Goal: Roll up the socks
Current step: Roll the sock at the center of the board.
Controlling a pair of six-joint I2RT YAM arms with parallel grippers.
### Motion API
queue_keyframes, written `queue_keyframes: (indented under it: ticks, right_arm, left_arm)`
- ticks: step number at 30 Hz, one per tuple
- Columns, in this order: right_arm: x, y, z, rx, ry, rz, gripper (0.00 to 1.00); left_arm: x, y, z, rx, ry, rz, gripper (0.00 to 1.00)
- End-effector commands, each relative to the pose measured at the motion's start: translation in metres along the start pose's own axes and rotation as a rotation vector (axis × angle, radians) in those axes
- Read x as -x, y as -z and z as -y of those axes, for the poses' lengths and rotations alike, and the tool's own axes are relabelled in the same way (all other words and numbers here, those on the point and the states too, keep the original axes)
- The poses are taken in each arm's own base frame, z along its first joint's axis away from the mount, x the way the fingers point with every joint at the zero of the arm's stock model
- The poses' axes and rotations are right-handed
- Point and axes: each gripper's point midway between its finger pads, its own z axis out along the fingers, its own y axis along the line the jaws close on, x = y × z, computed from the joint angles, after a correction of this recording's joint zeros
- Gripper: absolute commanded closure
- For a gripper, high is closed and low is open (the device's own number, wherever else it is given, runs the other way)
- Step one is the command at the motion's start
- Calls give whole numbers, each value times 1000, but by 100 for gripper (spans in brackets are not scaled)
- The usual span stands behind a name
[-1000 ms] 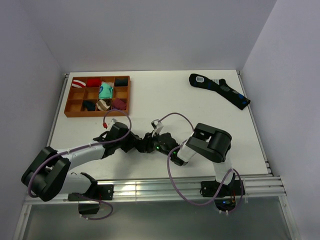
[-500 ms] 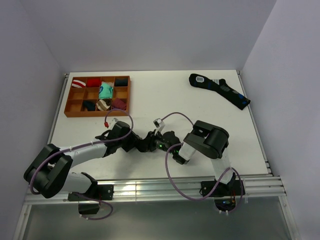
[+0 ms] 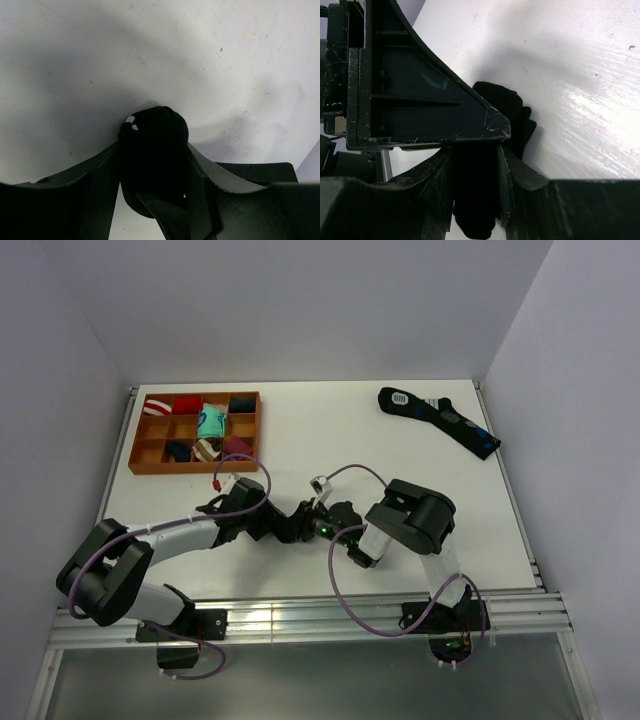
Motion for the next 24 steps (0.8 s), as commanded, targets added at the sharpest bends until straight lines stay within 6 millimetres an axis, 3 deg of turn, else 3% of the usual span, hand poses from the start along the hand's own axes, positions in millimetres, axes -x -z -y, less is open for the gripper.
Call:
queue_keyframes:
  ticks: [1,6,19,24]
  right_arm:
    - [-149,83,80,-319,-143,-546,93]
    - [-152,81,77,-296,-180,-565,93]
    - [-151,86,97,-389,-193,-559,94]
    - [-150,86,101,-407,-199,-553,94]
  left_arm:
    - [-12,-14,-11,48,-14,-29,44]
    - [-15,-15,-17,78,-31,-38,45]
    - [0,5,-15,41,-59,-1,41]
    - [-4,6,-19,37,-51,-16,41]
